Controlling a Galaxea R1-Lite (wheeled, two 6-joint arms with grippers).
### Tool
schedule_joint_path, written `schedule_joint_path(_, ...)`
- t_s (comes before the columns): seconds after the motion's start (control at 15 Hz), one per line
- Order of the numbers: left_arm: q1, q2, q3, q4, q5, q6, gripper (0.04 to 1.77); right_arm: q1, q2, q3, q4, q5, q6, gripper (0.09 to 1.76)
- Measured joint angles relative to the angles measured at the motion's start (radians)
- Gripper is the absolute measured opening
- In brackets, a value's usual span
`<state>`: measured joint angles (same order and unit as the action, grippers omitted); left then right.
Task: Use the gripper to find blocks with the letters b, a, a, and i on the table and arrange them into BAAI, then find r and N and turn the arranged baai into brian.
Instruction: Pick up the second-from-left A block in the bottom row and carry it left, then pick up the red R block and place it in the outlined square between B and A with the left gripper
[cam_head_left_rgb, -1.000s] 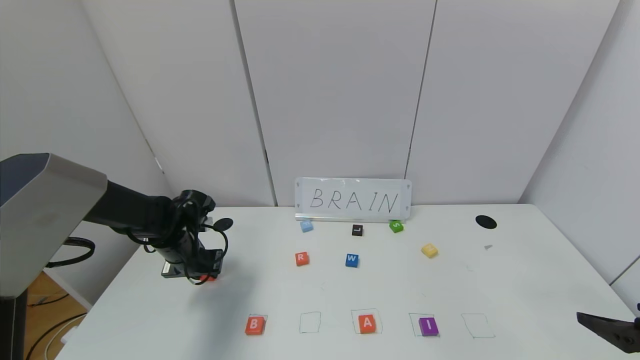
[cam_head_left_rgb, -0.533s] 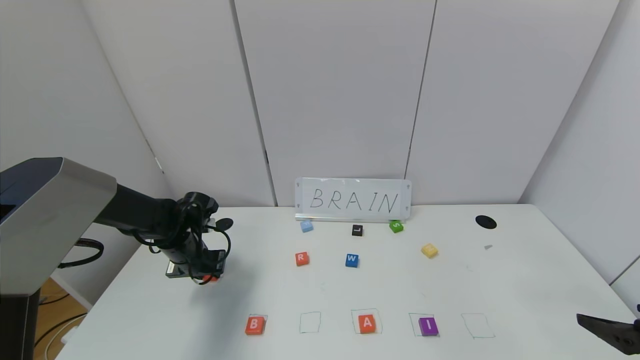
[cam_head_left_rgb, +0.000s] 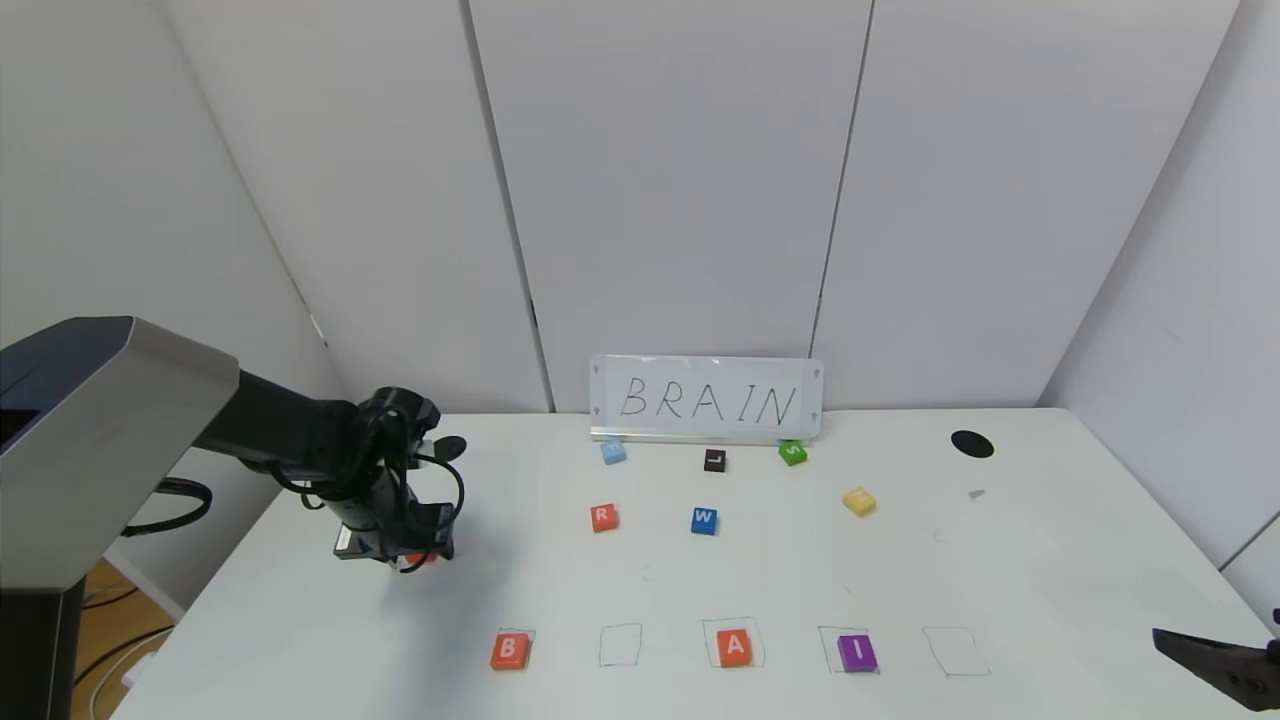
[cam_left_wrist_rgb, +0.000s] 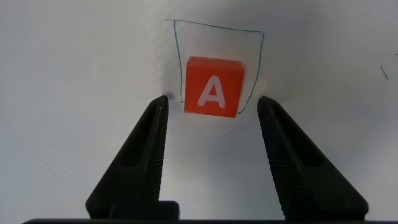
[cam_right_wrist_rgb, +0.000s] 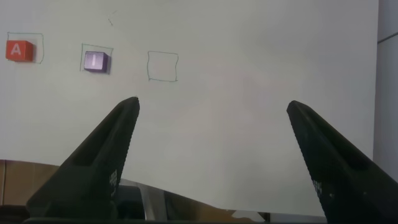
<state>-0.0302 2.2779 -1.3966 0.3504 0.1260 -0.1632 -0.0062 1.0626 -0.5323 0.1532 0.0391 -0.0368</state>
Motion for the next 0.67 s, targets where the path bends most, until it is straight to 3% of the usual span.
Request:
schedule_joint_path(0.27,-0.004,-0.016,0.001,0.001,0.0,-0.008,1.32,0.001,0.0,0.001,0.0,0.002,0.0,1.71)
schedule_joint_path(0.67,-0.032,-0.126,0.005,0.018,0.01,-0.046,1.53,0.003,-0.005,0.0,0.001,0.004,0.001,1.71)
